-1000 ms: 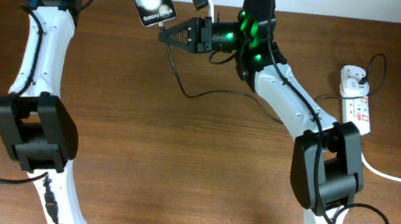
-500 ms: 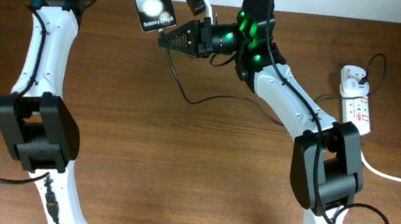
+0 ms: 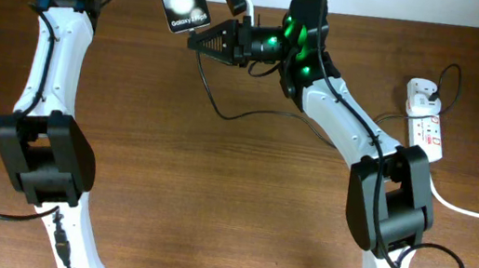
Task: Plug charger to phone and switch on socket
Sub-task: 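Open the right gripper, release the plug, and pull it away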
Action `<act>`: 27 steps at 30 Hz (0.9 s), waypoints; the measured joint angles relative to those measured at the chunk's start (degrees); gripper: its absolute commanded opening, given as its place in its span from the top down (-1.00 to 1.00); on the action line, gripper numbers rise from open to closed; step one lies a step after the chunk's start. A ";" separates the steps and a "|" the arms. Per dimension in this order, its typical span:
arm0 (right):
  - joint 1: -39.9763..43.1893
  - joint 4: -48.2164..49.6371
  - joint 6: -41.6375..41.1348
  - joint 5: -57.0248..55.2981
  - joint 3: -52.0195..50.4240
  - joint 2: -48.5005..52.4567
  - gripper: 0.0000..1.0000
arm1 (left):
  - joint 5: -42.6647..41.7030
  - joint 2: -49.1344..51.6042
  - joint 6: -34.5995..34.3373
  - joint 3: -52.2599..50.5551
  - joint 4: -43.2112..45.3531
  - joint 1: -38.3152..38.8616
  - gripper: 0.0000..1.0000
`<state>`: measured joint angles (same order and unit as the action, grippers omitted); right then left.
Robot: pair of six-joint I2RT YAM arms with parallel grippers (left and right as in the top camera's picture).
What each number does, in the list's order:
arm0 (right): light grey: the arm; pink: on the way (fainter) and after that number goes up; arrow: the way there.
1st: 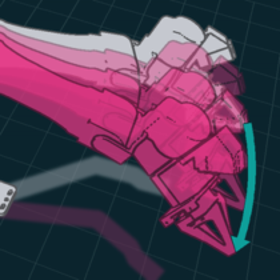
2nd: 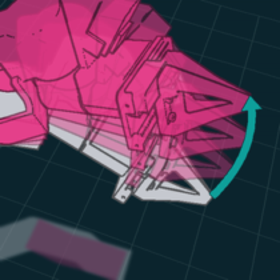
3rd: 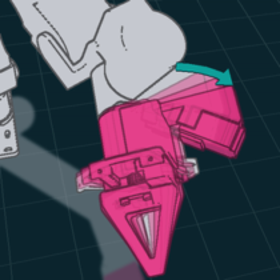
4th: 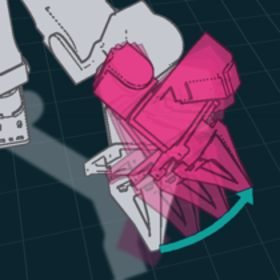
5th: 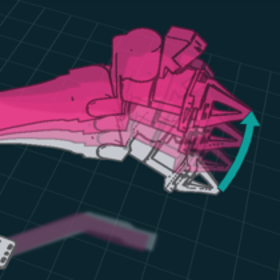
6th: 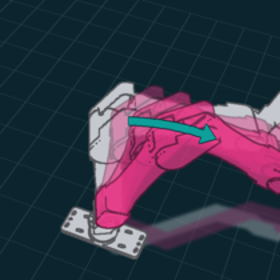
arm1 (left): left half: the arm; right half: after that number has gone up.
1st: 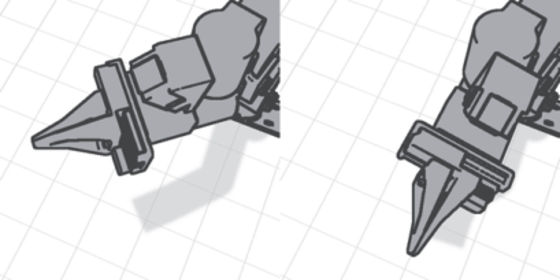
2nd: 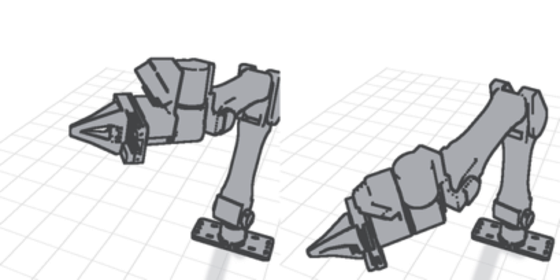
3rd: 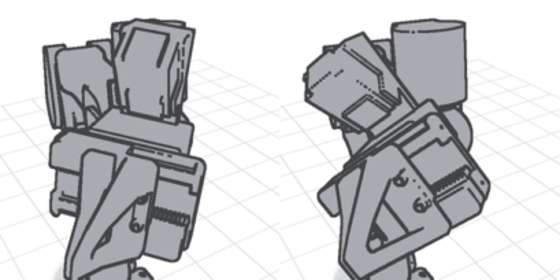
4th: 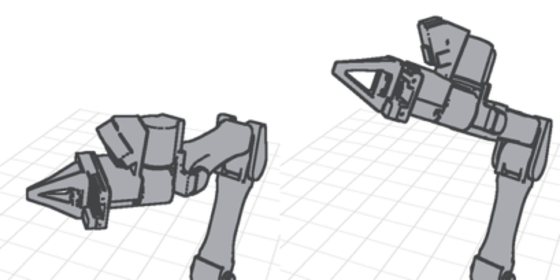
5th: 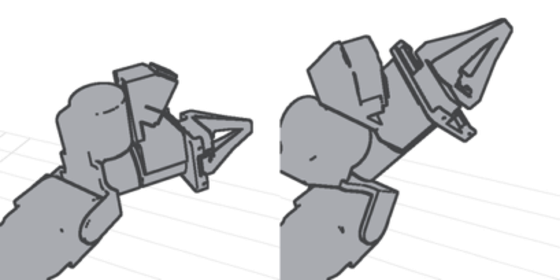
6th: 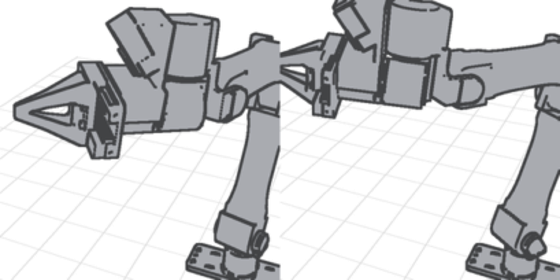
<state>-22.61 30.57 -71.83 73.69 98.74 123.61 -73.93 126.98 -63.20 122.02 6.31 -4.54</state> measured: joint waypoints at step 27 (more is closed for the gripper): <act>1.20 4.66 -1.36 -7.93 0.15 0.83 -0.97 | -14.14 0.02 6.47 0.44 -0.74 2.05 1.00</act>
<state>-21.41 35.22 -73.19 65.76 98.89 124.44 -88.07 127.00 -56.73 122.45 5.56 -2.48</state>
